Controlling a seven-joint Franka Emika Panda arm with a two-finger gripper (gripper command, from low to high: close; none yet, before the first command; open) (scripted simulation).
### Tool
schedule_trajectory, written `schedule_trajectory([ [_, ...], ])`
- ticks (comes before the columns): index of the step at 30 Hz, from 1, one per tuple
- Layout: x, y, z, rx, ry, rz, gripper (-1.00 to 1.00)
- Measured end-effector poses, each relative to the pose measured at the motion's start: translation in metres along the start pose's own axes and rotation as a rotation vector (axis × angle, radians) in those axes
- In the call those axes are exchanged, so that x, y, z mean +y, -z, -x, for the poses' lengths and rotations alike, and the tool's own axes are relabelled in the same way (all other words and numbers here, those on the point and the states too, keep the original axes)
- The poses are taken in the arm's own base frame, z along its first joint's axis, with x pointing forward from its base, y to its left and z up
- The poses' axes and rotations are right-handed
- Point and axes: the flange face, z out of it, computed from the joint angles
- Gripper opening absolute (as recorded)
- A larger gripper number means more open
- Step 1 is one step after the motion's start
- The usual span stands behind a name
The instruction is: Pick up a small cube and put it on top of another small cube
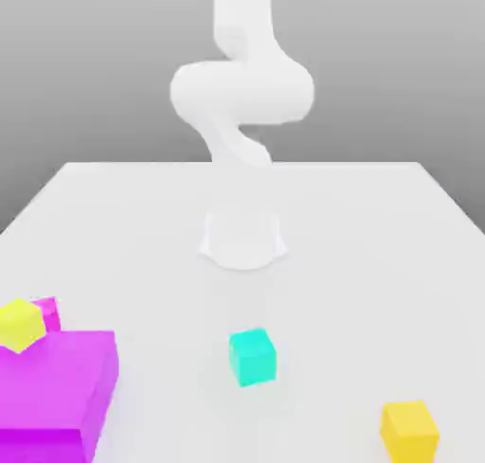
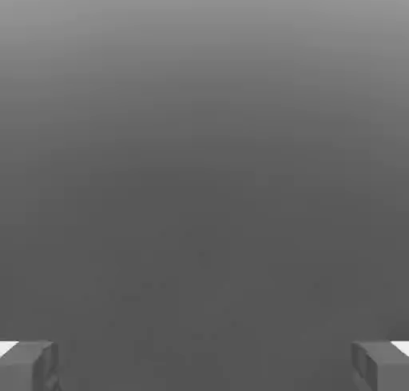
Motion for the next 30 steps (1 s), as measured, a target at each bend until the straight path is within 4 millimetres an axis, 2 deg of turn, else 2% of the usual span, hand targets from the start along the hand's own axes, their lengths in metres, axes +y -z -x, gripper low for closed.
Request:
schedule_trajectory([
  [3,0.017,-0.076,0.020,-0.082,0.044,0.073,0.00],
  [7,0.050,-0.163,0.060,-0.194,0.101,0.163,0.00],
  [11,0.097,-0.236,0.112,-0.314,0.160,0.251,0.00],
  [14,0.141,-0.279,0.161,-0.415,0.207,0.319,0.00],
  [18,0.211,-0.321,0.235,-0.560,0.271,0.408,0.00],
  [20,0.226,-0.335,0.252,-0.583,0.283,0.419,0.00],
  [25,0.250,-0.366,0.275,-0.589,0.283,0.425,0.00],
  [26,0.253,-0.370,0.278,-0.589,0.283,0.425,-1.00],
  [30,0.252,-0.370,0.278,-0.590,0.284,0.425,-1.00],
])
